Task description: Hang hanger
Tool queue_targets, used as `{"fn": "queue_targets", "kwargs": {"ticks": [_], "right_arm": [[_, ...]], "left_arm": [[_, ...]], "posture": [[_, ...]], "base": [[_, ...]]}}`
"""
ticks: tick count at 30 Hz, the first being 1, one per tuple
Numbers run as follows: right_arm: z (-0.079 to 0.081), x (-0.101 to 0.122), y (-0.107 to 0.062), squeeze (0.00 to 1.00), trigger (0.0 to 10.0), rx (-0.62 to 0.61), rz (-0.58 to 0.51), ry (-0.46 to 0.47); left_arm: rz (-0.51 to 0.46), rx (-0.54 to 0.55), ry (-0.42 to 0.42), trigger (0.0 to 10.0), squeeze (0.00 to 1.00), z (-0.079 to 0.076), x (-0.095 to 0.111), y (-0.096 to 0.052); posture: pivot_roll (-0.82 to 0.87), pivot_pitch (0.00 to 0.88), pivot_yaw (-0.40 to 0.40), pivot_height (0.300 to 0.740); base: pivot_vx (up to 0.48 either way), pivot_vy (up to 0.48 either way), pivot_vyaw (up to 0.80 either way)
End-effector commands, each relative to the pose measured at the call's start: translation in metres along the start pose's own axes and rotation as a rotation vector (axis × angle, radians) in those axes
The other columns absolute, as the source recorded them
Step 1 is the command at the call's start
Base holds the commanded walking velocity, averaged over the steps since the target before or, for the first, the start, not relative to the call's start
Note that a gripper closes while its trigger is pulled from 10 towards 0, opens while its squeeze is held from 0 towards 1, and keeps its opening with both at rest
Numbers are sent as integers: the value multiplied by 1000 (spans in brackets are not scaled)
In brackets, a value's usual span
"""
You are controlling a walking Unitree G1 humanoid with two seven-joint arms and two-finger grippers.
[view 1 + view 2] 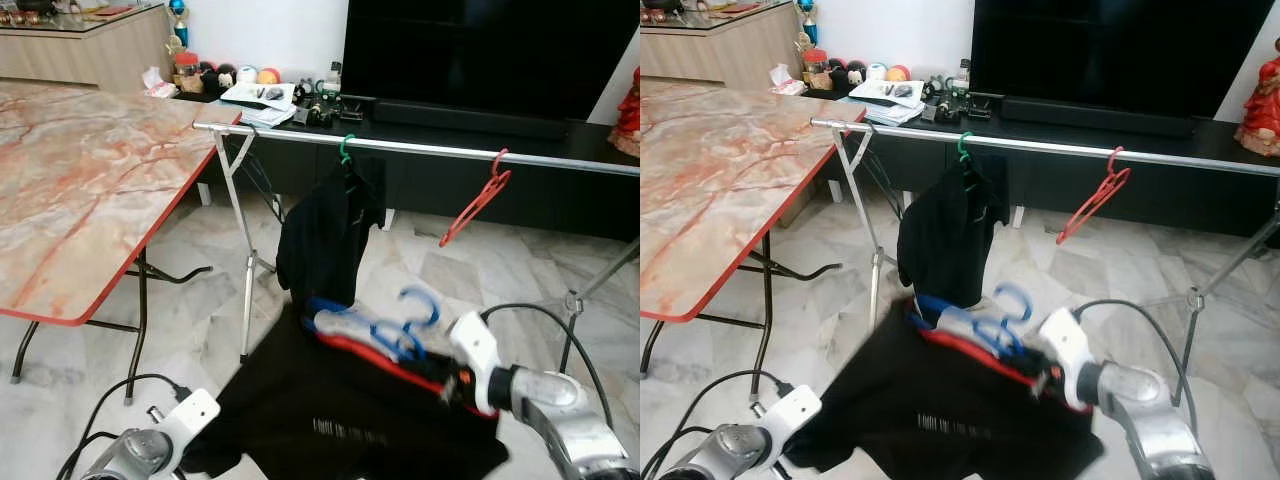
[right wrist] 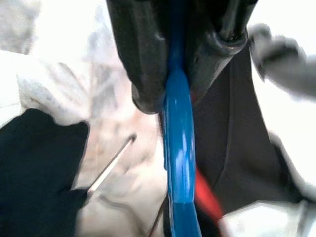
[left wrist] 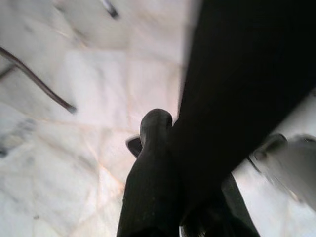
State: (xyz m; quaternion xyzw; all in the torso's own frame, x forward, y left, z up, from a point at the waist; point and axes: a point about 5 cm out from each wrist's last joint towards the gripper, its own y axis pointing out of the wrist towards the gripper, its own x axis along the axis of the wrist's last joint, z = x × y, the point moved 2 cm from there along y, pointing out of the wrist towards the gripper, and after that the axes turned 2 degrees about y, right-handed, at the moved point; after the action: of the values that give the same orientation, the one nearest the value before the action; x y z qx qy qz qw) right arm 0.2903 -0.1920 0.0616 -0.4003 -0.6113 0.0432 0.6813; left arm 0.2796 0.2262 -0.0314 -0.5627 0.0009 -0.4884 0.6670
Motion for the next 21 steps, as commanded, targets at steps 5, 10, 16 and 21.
{"fn": "queue_targets", "kwargs": {"ticks": [5, 10, 16, 21], "right_arm": [[8, -25, -6, 0, 10000, 84, 177, -82], [13, -11, -10, 0, 10000, 166, 117, -120], [-19, -1, -7, 0, 10000, -94, 62, -93], [-5, -3, -4, 0, 10000, 11, 78, -136]], "left_arm": [[-92, 160, -27, 0, 0, 28, 14, -6], [-172, 482, -162, 0, 0, 69, 23, -20], [-65, 283, -186, 2863, 0, 43, 7, -9], [-215, 103, -8, 10000, 212, 17, 26, -6]], "posture": [[154, 38, -28, 740], [146, 40, -29, 740], [146, 40, -30, 740], [148, 43, -31, 740]], "base": [[0, 0, 0], [0, 0, 0], [0, 0, 0], [0, 0, 0]]}}
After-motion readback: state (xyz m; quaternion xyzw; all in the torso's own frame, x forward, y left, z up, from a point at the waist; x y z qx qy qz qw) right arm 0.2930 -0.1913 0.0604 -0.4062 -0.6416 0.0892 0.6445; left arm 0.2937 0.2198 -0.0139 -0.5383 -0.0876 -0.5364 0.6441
